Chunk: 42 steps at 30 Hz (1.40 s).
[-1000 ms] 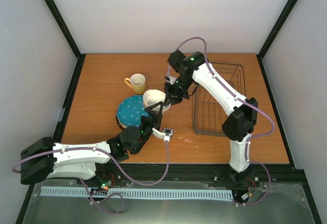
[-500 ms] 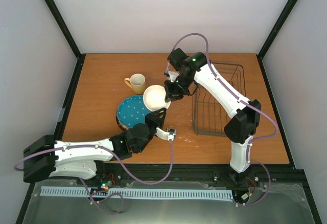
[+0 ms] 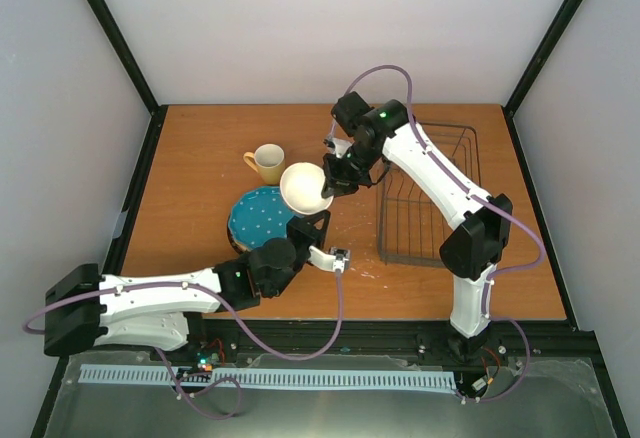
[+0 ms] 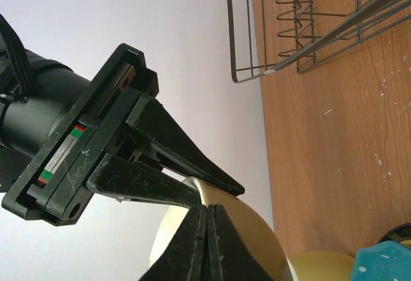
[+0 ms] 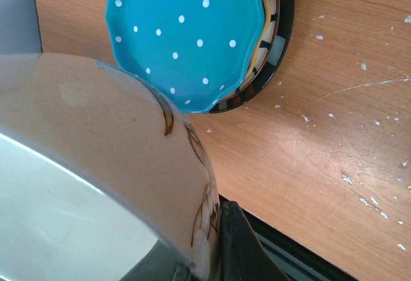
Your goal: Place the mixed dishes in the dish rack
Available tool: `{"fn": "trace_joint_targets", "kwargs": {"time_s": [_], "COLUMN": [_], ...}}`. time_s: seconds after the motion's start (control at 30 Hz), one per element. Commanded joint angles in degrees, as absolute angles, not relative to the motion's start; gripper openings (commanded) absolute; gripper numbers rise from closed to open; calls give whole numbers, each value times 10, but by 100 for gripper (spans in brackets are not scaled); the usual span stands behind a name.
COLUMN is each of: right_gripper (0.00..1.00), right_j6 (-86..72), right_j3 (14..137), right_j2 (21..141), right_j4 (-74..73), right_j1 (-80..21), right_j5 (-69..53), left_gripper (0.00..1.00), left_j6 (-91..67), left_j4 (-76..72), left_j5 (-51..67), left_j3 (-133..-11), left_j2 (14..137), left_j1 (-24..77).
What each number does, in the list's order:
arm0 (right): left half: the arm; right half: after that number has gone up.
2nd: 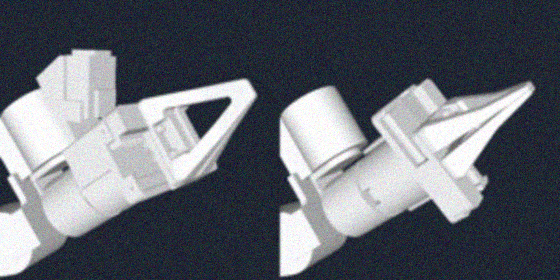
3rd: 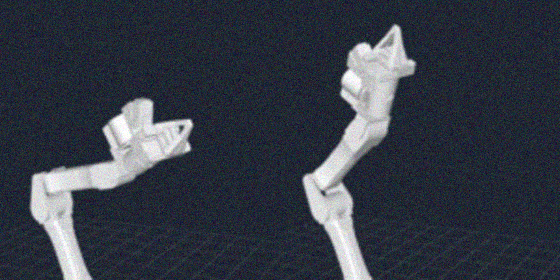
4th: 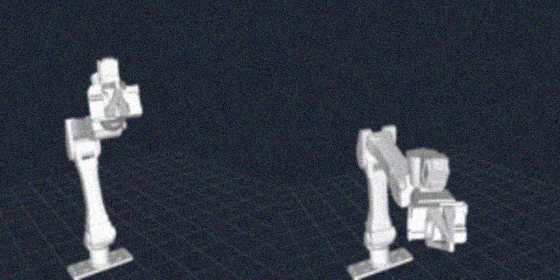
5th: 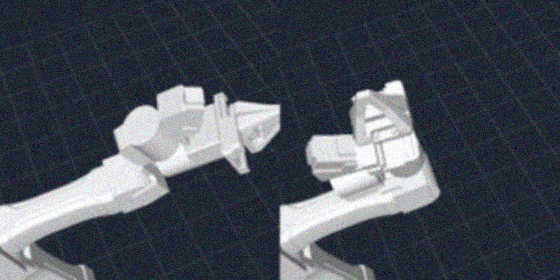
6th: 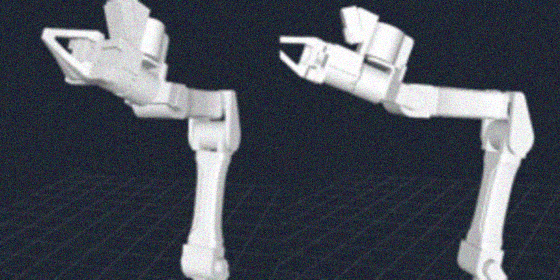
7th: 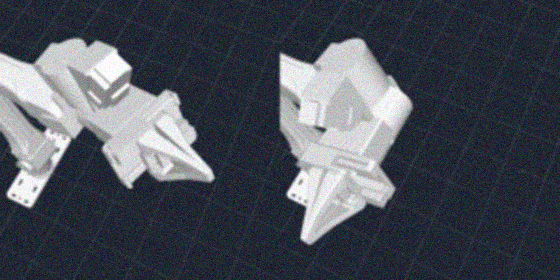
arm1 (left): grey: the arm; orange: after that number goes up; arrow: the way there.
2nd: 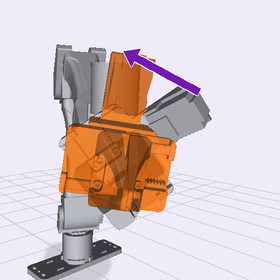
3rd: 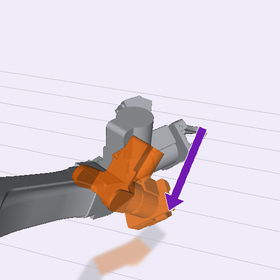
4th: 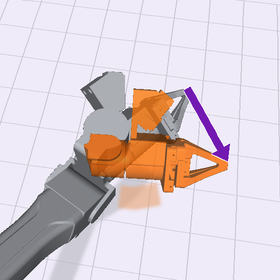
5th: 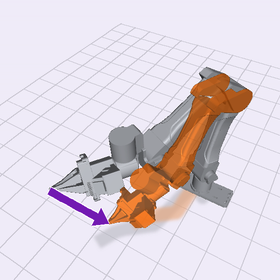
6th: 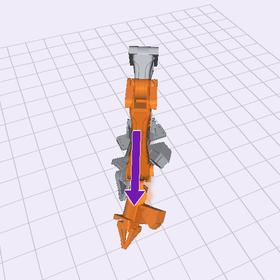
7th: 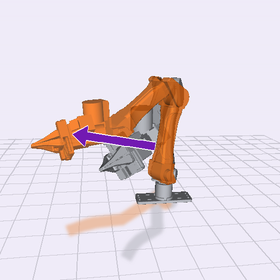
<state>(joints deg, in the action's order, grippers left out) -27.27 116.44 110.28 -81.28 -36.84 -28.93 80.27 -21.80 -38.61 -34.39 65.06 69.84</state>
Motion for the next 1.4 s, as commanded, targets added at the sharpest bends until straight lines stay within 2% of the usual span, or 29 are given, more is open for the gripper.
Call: {"fn": "trace_joint_targets", "kwargs": {"time_s": [0.0,0.03,0.07,0.13,0.17,0.33,0.57,0.77,0.93,1.37], "right_gripper": [3,3,3,3,3,3,3,3,3,3], "right_j6": [-273,-273,-274,-278,-281,-295,-310,-317,-328,-347], "right_j3": [1164,1164,1164,1162,1163,1153,1172,1171,1147,1118], "right_j2": [1090,1091,1091,1090,1089,1078,1076,1071,1055,1030], "right_j4": [-864,-864,-864,-864,-863,-863,-863,-863,-863,-862], "right_j1": [-383,-383,-383,-382,-381,-374,-340,-336,-338,-371], "right_j5": [-360,-365,-371,-387,-398,-440,-480,-507,-522,-542], "left_gripper": [1,6,27,88,98,100,100,100,100,100], "left_j6": [795,803,816,846,860,864,792,806,861,898], "left_j4": [-219,-223,-242,-283,-302,-317,-199,-216,-307,-325], "left_j5": [-420,-421,-424,-425,-423,-429,-428,-442,-442,-430], "left_j3": [-377,-372,-365,-338,-326,-305,-312,-280,-247,-235], "left_j2": [626,624,621,614,609,601,589,581,580,598], "left_j1": [694,694,693,693,693,694,713,715,715,714]}}
